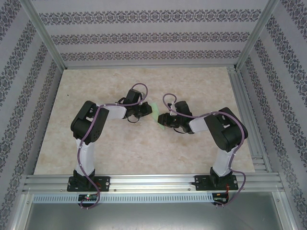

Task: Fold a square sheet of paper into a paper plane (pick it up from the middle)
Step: Fold the wing for the fifth time at the center of the table.

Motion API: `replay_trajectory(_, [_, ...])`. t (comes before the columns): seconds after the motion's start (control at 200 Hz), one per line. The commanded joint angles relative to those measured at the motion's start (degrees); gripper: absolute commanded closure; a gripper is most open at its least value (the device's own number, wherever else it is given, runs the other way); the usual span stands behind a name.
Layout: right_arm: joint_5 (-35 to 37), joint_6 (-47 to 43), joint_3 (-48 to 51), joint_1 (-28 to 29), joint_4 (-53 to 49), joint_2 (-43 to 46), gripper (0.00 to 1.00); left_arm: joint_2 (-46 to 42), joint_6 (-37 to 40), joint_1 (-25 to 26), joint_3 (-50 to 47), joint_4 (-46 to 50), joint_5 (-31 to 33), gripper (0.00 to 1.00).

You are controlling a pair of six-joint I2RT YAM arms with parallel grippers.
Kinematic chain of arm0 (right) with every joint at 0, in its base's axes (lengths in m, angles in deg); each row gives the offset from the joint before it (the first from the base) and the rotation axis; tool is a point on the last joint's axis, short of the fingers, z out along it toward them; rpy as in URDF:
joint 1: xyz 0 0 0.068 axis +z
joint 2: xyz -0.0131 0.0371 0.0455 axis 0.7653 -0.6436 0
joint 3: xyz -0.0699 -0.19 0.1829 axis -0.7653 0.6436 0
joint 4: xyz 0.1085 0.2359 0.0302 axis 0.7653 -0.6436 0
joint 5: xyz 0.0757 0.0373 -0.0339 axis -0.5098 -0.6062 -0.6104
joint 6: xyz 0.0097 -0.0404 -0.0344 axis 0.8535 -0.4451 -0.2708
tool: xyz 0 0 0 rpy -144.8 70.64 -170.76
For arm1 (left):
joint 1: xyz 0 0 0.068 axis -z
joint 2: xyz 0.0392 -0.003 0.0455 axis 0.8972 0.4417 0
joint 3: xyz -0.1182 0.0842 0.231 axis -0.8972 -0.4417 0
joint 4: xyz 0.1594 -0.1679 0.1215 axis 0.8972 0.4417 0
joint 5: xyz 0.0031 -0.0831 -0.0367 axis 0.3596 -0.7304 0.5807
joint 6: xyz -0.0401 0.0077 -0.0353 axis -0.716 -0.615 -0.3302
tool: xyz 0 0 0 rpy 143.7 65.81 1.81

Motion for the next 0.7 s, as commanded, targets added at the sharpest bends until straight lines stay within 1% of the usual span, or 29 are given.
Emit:
replay_trajectory(0.0, [0.7,-3.7,-1.0,-0.4,-4.9,0.9,0.77,2.1,1.1,0.4,0.9,2.6,0.9,0.87])
replay_trajectory(0.165, [2.4,-6.5,-3.5,0.3,-9.8,2.9,0.74,2.1,0.9,0.4,1.1,2.7,0.6,0.87])
replay_trajectory(0.24, [4.0,-7.6,-4.3,0.3,-12.3,4.6,0.71,2.0,0.9,0.4,1.0,2.7,0.6,0.87])
replay_trajectory(0.39, [10.4,-9.4,-4.4,0.7,-17.0,9.0,0.64,1.9,1.0,0.4,0.8,2.7,0.5,0.87])
replay_trajectory(0.49, [14.2,-11.0,-5.2,1.9,-20.2,10.3,0.59,1.9,0.9,0.4,0.7,2.5,0.2,0.87])
replay_trajectory(0.694, [17.3,-12.4,-7.9,4.3,-24.8,8.8,0.59,1.8,0.8,0.5,0.7,2.5,0.2,0.87])
